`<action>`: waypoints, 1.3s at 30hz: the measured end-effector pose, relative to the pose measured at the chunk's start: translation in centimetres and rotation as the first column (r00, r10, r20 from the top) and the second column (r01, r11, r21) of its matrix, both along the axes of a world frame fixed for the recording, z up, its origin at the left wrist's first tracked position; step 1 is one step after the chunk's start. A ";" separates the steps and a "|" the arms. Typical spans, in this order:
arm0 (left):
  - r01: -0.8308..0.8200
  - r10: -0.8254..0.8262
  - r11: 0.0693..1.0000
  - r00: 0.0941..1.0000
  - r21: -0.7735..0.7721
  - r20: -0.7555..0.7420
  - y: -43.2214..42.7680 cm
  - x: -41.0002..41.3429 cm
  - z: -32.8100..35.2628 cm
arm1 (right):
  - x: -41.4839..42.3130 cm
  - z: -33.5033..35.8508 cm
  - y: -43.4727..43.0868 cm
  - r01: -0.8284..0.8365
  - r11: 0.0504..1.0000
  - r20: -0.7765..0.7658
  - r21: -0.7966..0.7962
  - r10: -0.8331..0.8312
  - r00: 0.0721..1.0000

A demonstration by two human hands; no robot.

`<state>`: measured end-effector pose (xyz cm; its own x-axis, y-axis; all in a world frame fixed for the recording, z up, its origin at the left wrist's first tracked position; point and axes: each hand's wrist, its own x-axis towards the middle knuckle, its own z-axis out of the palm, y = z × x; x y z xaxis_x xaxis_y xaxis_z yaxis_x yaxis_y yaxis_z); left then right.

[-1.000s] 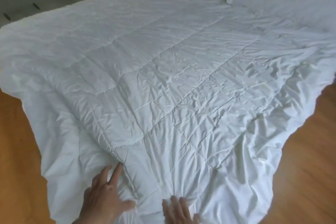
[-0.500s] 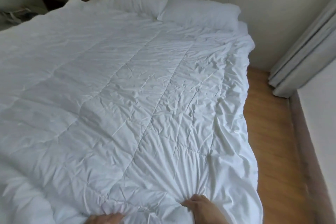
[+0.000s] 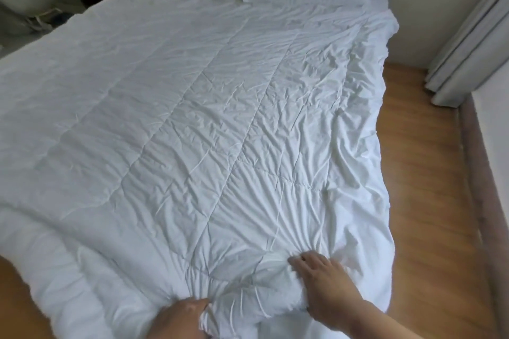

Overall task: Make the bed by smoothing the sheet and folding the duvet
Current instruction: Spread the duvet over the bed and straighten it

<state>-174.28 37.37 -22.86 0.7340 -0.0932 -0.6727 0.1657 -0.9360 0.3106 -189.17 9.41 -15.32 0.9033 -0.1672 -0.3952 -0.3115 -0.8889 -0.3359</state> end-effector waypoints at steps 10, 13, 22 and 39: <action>0.734 -0.743 0.646 0.667 0.209 -0.045 2.8 0.4 11.4 | -3.4 1.5 10.9 0.026 0.997 0.000 -0.066 -0.026 1.000; 0.772 -0.792 0.544 0.602 0.330 -0.103 4.8 3.3 11.5 | -3.6 0.9 12.9 0.072 0.995 0.041 -0.063 -0.070 0.997; 0.888 -0.903 0.395 0.423 0.234 -0.080 6.5 10.5 6.0 | -1.4 -3.6 15.2 0.207 0.969 -0.148 -0.132 -0.226 0.963; 0.838 -0.827 0.544 0.528 -0.034 -0.194 10.3 6.3 5.1 | -1.9 1.7 12.1 0.334 0.938 -0.084 -0.088 -0.341 0.936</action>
